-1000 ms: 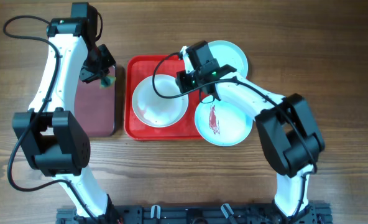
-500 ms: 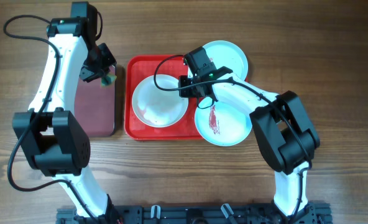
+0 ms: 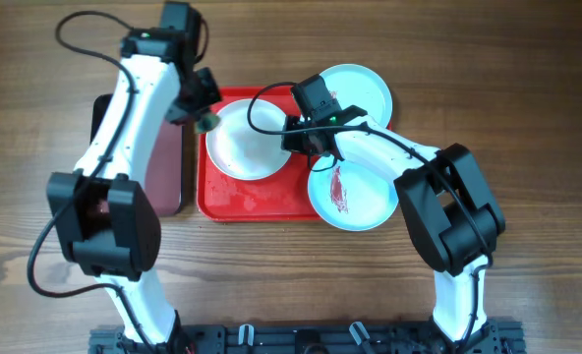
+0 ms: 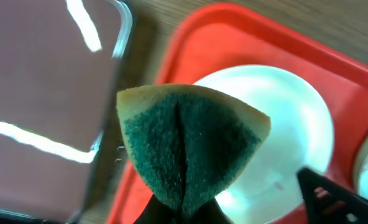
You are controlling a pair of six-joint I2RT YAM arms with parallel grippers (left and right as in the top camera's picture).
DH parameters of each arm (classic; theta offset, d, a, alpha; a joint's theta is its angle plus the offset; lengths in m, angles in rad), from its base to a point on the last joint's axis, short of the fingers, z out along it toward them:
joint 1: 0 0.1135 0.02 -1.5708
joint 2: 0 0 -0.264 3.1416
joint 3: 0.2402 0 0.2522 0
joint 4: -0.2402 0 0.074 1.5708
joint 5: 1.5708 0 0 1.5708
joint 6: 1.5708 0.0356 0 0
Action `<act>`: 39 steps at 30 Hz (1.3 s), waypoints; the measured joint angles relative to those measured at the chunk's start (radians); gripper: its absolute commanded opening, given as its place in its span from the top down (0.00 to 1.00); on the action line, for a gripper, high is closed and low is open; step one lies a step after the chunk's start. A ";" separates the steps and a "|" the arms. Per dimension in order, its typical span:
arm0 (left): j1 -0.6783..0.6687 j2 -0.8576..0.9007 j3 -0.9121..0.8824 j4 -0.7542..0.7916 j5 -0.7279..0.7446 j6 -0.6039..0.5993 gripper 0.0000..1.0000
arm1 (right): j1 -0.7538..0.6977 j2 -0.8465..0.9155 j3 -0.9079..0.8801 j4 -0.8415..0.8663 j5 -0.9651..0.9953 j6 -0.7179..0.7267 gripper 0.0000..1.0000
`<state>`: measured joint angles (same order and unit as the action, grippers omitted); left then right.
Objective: Clean dirty plates on tray and stack at the side
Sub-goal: 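Scrub the white plate again with the sponge in the left gripper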
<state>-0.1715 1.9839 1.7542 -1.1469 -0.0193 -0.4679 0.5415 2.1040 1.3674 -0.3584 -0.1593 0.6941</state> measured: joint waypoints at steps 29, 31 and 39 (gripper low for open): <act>-0.257 -0.002 -0.462 0.475 0.047 -0.074 0.96 | -0.039 0.000 0.000 -0.005 0.001 0.001 0.96; -0.256 -0.003 -0.467 0.510 0.048 -0.071 0.96 | -0.041 0.000 0.000 -0.004 0.007 0.001 0.96; -0.231 -0.002 -0.481 0.656 -0.150 -0.069 0.96 | -0.042 0.000 0.000 -0.003 0.008 0.002 0.96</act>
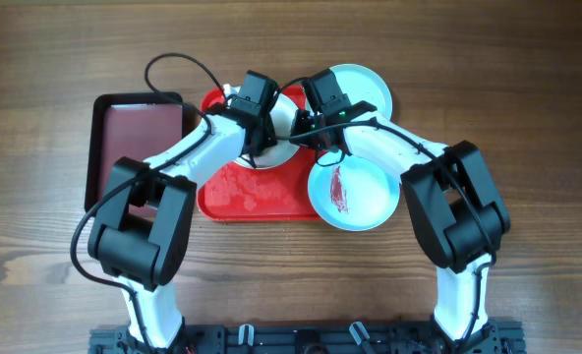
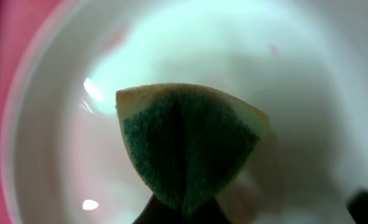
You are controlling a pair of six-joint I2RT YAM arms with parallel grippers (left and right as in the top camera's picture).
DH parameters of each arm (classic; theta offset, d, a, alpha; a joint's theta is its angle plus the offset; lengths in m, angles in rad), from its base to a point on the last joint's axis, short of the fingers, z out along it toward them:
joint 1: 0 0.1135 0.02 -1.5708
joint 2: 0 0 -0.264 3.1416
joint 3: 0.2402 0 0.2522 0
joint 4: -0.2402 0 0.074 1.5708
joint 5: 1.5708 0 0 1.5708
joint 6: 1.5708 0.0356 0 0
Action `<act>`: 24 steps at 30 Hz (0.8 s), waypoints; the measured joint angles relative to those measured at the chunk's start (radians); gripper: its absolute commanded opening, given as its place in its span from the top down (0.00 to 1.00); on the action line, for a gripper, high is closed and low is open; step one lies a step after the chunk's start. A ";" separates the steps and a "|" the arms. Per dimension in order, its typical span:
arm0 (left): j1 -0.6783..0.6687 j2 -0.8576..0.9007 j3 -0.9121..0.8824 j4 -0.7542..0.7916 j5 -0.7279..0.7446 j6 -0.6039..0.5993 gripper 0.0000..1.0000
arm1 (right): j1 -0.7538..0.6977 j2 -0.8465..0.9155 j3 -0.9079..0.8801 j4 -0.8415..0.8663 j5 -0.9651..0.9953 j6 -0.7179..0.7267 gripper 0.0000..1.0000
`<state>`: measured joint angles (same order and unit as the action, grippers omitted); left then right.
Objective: Clean dirty plates on tray and stack at the side
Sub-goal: 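Scrub the white plate again with the sponge in the left gripper, then lift the white plate with the right gripper and place it right of the tray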
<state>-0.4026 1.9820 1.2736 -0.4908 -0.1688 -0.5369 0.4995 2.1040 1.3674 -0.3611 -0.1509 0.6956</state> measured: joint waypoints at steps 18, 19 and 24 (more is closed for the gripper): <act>0.216 -0.265 0.270 -0.471 -0.058 -0.015 0.96 | 0.003 0.000 0.008 -0.026 -0.022 -0.026 0.96; 0.268 -0.301 0.278 -0.516 -0.026 -0.016 0.96 | 0.004 -0.001 0.009 -0.033 -0.027 -0.043 0.96; 0.452 -0.315 0.262 -0.640 0.041 -0.016 0.96 | 0.044 -0.071 0.010 -0.103 0.076 -0.152 0.96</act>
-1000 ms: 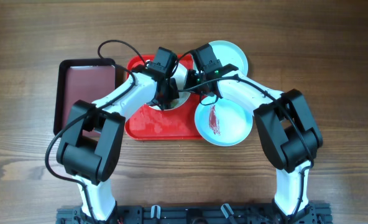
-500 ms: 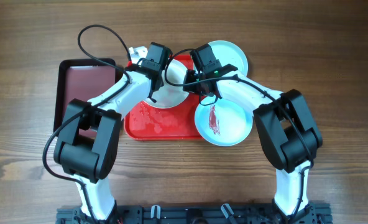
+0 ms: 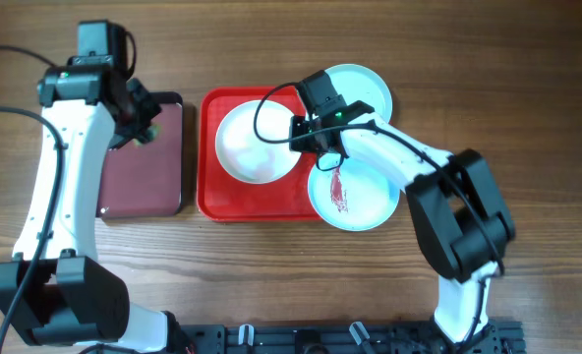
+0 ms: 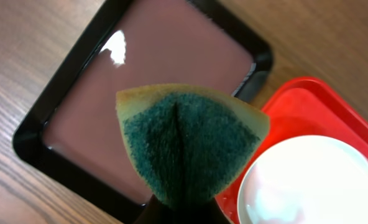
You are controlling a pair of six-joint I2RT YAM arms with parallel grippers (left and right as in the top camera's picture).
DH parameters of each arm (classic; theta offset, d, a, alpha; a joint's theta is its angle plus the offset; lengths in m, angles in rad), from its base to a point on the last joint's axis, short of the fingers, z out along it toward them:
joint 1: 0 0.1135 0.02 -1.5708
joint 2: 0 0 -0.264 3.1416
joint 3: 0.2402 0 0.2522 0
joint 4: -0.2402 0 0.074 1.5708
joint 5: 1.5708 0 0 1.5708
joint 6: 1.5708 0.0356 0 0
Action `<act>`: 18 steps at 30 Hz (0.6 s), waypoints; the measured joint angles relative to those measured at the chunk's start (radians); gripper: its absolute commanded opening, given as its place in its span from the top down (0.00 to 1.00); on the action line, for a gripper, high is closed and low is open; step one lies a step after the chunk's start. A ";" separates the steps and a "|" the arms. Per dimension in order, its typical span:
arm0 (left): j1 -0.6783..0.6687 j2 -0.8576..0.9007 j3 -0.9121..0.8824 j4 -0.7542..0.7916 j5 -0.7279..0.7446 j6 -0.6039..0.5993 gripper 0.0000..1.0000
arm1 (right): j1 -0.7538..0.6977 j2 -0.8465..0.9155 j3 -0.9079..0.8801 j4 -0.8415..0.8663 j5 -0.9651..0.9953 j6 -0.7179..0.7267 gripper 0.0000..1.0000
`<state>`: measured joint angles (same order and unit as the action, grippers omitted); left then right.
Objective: Clean dirty plates on tray and stack at the side
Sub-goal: 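Lift the white plate with the right gripper and place it right of the tray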
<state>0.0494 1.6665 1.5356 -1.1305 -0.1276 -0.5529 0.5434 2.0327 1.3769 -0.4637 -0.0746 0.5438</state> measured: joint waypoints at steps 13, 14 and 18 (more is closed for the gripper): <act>0.022 0.003 -0.082 0.039 0.023 0.000 0.96 | 0.397 -0.202 0.000 -0.011 1.041 -0.300 0.95; 0.022 0.003 -0.082 0.039 0.023 0.000 0.96 | 0.413 -0.202 0.000 -0.007 1.107 -0.308 0.96; 0.022 0.003 -0.085 0.046 0.023 0.000 0.96 | 0.463 -0.202 0.000 0.080 1.344 -0.397 0.96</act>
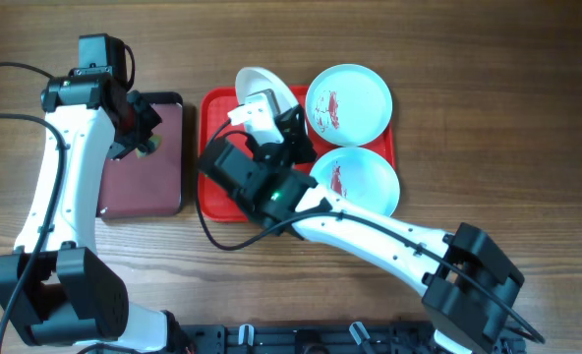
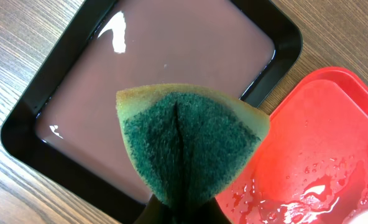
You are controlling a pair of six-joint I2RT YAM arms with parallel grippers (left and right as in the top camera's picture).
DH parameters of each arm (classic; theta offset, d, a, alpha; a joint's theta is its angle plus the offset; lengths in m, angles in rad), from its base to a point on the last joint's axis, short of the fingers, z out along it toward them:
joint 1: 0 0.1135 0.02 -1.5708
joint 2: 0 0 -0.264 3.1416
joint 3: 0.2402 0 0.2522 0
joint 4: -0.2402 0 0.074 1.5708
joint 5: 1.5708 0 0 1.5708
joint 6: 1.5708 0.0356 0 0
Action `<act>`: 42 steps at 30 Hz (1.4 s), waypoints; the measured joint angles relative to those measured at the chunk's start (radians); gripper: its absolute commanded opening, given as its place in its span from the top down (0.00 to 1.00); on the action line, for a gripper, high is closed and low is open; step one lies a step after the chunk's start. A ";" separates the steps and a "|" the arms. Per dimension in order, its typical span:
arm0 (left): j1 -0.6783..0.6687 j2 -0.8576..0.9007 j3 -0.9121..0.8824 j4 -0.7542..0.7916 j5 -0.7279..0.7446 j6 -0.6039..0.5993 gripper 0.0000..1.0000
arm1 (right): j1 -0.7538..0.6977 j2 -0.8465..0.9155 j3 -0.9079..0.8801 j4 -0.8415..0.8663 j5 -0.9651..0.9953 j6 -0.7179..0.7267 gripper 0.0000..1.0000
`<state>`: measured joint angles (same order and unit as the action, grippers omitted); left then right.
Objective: Clean dirty plates on tray and stack at the side
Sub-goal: 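Lift the white plate with the right gripper and place it right of the tray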
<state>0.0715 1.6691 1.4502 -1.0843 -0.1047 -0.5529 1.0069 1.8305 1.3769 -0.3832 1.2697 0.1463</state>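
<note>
My left gripper [image 2: 184,210] is shut on a folded green and yellow sponge [image 2: 187,146], held above the black basin of brownish water [image 2: 159,74]. From overhead the left gripper [image 1: 139,138] hangs over the basin's [image 1: 139,167] far right part. My right gripper [image 1: 279,116] is shut on the rim of a white plate [image 1: 260,85], which is raised and tilted over the far edge of the red tray [image 1: 234,192]. Two pale blue plates with red smears lie at the tray's right, one far [image 1: 348,98] and one near [image 1: 355,182].
The red tray's floor [image 2: 321,143] is wet with drops and small puddles. My right arm [image 1: 389,231] stretches across the table from the near right to the tray's middle. Bare wooden table [image 1: 488,118] surrounds the tray and basin.
The white plate lay flat on the red tray with my right gripper at its rim. Now it is lifted and tilted at the tray's far edge. My left gripper stays over the basin with the sponge.
First my left gripper held the sponge at the red tray's left edge, with the right gripper at the white plate's rim. Then the sponge was on that plate. Then the sponge was over the basin and the plate lay flat. Now the plate is raised in the right gripper.
</note>
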 measured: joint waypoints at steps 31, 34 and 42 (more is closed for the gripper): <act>0.000 0.000 -0.005 0.004 0.018 -0.002 0.96 | -0.758 -0.217 0.006 -0.381 -1.324 0.254 0.96; 0.000 0.000 -0.005 0.004 0.026 -0.002 0.96 | -0.994 -0.217 0.003 -0.471 -1.379 0.253 0.96; 0.000 0.000 -0.005 0.004 0.026 -0.002 0.96 | -1.398 -0.212 -0.210 -0.377 -1.377 0.242 0.96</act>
<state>0.0715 1.6691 1.4452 -1.0805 -0.0788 -0.5549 -0.3912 1.6188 1.1667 -0.7605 -0.1070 0.3885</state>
